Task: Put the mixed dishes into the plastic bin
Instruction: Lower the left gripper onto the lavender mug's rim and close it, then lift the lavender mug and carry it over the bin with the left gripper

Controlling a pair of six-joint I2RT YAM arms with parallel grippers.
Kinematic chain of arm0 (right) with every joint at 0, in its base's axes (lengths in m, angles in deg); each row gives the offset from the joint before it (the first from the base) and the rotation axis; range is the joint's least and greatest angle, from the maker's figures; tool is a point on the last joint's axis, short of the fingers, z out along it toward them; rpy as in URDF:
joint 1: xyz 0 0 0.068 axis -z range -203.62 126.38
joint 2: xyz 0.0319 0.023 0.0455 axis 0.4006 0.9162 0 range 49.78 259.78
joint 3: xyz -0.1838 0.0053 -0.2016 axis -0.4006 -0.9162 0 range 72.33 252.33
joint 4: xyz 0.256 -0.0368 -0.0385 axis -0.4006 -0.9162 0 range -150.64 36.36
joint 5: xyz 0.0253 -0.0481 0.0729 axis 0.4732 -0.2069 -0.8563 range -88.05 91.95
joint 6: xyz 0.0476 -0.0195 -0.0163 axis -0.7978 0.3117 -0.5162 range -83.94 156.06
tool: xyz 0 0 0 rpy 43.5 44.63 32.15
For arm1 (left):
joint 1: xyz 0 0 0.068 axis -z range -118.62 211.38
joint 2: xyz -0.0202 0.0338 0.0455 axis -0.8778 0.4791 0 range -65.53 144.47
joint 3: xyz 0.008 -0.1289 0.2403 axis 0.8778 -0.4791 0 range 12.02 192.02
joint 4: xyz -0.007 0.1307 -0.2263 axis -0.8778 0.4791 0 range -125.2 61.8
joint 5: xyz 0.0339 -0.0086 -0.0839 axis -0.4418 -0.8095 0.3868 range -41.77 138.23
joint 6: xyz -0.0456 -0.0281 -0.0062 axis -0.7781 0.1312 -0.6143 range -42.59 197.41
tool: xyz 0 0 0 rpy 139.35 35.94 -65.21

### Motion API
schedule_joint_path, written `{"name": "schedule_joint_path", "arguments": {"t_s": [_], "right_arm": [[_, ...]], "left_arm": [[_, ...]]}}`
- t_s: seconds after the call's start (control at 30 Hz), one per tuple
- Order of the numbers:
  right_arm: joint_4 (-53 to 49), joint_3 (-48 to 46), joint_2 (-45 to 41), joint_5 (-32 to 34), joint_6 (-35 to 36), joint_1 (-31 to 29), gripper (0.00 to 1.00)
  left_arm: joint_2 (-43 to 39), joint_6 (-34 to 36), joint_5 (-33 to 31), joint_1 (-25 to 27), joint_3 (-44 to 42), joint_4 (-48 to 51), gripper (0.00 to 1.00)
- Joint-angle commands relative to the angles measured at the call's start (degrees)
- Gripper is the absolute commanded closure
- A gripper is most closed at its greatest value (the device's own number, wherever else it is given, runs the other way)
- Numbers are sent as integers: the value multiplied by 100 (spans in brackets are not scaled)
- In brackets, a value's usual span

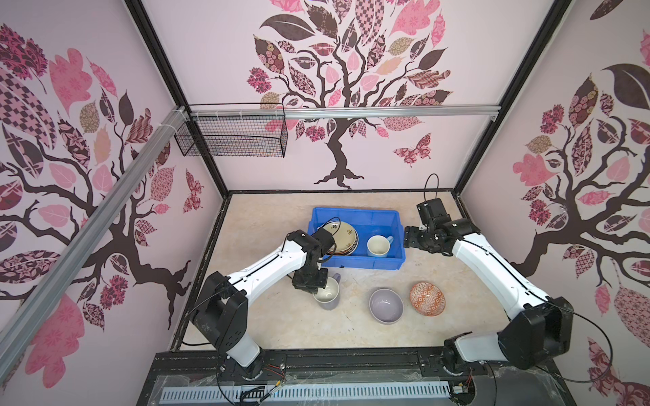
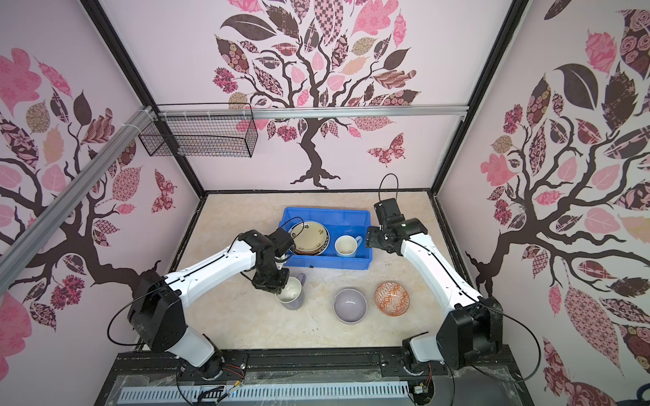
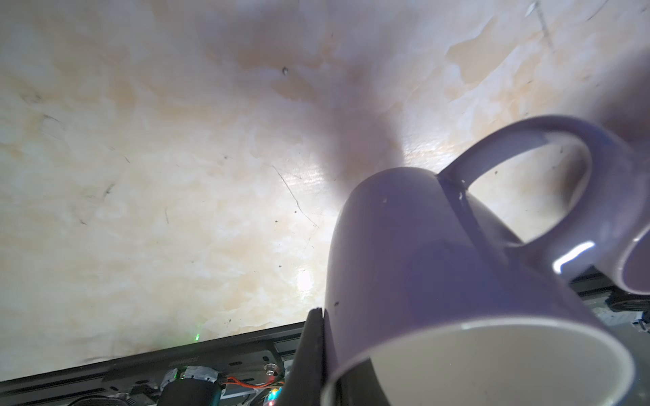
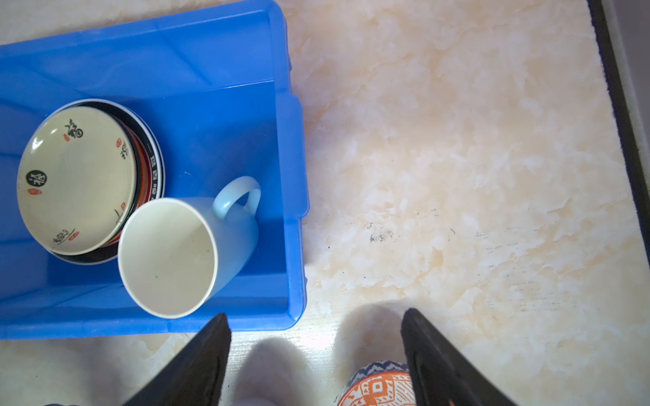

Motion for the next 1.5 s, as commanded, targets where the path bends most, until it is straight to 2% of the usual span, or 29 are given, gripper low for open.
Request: {"name": "schedule_joint_path", "arguments": {"t_s": [0.0, 0.27, 0.43, 0.53, 0.87, 0.93, 1.0, 1.2, 1.47], "right_arm": [[221, 342, 503, -137, -89, 138, 25], [623, 845, 1451, -467, -252, 327, 45], [639, 1361, 2094, -558, -190, 391, 47], [673, 1618, 2512, -568, -129, 410, 47], [378, 2581, 3730, -716, 164, 429, 51], [231, 2829, 3966, -767, 268, 429, 57], [154, 2977, 4129, -833, 338, 431, 67], [246, 2783, 4123, -973, 468, 431, 77], [287, 2453, 3948, -1083, 644, 197, 81]], "left_arm": [[139, 228, -208, -129, 737, 341, 98], [824, 577, -427, -701, 2534, 616, 98], [1555, 803, -616, -805, 4000, 1005, 98], [1807, 835, -577, -821, 4457, 1067, 98], [1659, 863, -640, -848, 4328, 1016, 98], [1563, 867, -669, -859, 4201, 993, 98], [1460, 877, -690, -879, 4052, 976, 98], [1127, 905, -684, -1017, 3591, 870, 98], [848, 992, -592, -1244, 3201, 788, 99]]}}
